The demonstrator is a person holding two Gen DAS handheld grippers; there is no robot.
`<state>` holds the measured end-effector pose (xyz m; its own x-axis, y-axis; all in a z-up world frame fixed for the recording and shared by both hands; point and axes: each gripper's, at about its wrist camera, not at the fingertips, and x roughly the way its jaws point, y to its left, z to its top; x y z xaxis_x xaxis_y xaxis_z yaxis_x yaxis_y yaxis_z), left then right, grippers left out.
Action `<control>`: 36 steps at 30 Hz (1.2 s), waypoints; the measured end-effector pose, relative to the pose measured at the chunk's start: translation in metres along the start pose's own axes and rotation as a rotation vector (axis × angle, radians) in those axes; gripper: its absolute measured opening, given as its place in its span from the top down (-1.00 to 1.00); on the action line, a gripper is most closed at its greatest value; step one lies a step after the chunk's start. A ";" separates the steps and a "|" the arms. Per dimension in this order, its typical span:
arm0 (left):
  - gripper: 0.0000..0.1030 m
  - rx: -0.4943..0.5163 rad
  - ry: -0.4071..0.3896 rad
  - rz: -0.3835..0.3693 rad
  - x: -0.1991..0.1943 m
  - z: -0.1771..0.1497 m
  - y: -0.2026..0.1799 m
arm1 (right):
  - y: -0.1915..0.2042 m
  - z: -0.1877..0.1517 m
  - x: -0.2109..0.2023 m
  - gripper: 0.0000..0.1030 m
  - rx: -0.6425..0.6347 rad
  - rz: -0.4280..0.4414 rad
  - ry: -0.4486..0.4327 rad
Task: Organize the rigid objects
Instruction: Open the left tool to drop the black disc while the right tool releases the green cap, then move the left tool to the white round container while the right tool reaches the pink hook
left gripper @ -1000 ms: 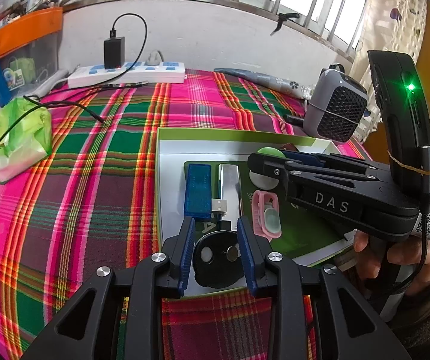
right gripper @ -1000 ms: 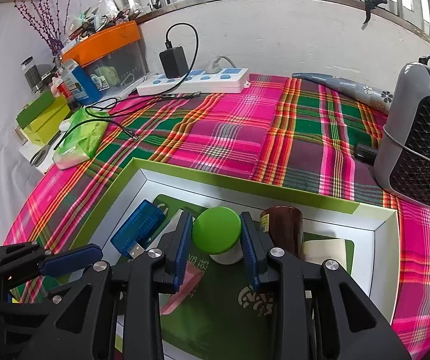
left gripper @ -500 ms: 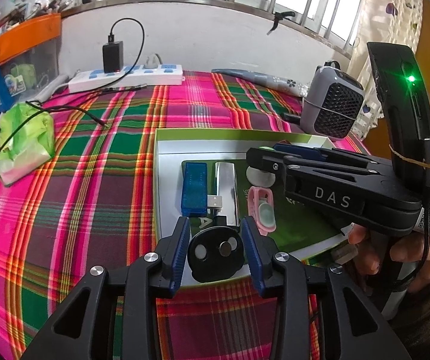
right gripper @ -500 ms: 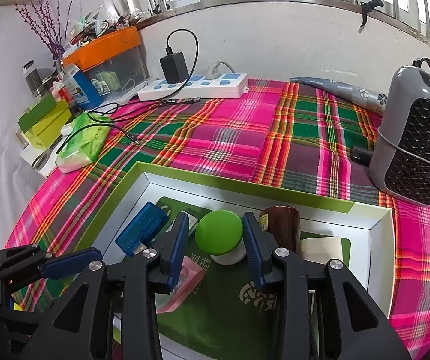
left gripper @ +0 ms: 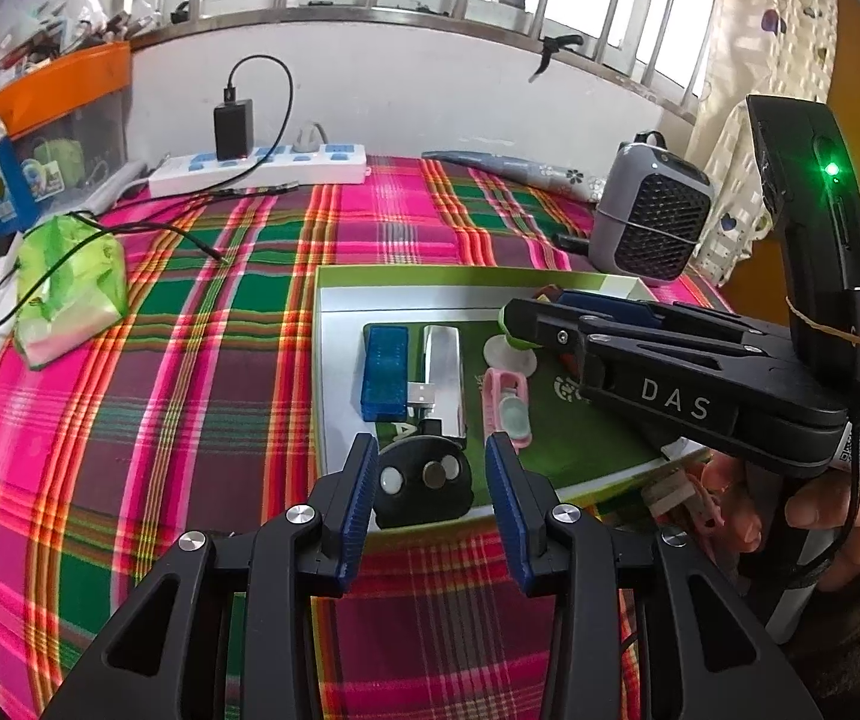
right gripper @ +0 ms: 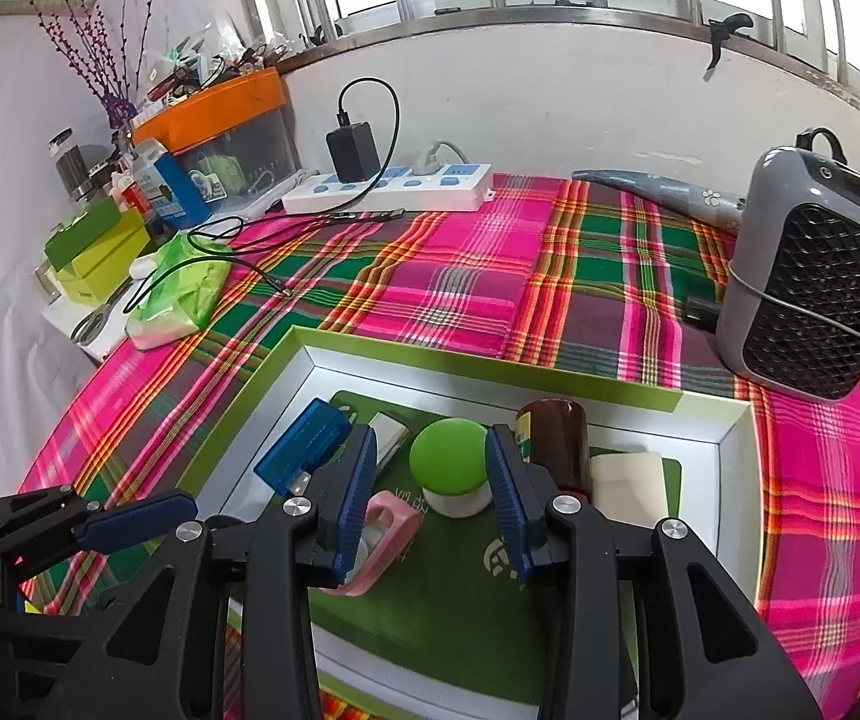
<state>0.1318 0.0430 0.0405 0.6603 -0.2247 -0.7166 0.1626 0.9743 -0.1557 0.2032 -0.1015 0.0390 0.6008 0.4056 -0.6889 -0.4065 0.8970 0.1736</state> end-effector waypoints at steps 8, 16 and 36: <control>0.30 0.005 -0.013 0.007 -0.013 -0.005 -0.004 | 0.002 -0.008 -0.017 0.23 0.010 -0.004 -0.020; 0.30 -0.006 -0.027 0.007 -0.025 -0.013 -0.006 | 0.002 -0.022 -0.037 0.23 0.022 -0.018 -0.043; 0.30 0.000 -0.017 -0.065 -0.031 -0.033 -0.027 | -0.044 -0.083 -0.095 0.22 0.131 -0.134 -0.050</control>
<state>0.0828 0.0243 0.0443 0.6605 -0.2880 -0.6934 0.2055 0.9576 -0.2020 0.1071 -0.1941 0.0387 0.6783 0.2860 -0.6768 -0.2291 0.9575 0.1751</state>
